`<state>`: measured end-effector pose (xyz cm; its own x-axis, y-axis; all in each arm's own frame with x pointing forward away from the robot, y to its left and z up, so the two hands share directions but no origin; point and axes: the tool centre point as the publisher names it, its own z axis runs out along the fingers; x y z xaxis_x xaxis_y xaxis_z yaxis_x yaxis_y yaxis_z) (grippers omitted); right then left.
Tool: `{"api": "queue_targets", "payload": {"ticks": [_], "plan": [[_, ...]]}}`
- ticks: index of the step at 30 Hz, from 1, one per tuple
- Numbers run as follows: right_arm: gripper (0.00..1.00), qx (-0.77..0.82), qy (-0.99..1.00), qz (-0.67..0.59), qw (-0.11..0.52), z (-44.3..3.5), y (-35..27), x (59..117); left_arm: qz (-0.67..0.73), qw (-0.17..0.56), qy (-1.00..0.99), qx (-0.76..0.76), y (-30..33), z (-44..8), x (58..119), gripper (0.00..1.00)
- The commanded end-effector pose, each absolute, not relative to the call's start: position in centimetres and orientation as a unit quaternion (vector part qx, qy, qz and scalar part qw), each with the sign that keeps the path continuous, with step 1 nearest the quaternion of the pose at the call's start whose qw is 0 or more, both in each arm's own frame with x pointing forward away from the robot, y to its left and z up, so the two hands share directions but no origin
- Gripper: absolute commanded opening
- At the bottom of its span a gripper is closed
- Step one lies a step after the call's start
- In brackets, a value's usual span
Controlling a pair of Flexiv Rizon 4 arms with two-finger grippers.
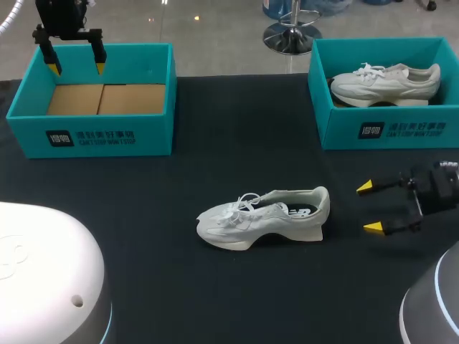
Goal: Take the shoe out of the shoebox, open the shoe tongue, remove and reinsert the insole, then place the shoe into the shoebox
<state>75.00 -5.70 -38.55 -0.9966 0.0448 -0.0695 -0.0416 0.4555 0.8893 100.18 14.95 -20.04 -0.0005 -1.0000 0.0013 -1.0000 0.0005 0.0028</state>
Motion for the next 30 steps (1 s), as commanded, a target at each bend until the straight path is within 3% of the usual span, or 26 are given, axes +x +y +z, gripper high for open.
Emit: {"api": "queue_targets", "payload": {"ticks": [1,30], "plan": [[1.0,-0.005,0.847,0.53,0.037,-39.9,-3.9,76.5,-0.001,0.001,-0.707,0.707,14.9,-20.0,100.1,1.0],[1.0,-0.007,0.82,0.572,0.023,-40.3,3.2,76.0,-0.001,0.001,-0.707,0.707,14.9,-20.0,100.1,1.0]]}}
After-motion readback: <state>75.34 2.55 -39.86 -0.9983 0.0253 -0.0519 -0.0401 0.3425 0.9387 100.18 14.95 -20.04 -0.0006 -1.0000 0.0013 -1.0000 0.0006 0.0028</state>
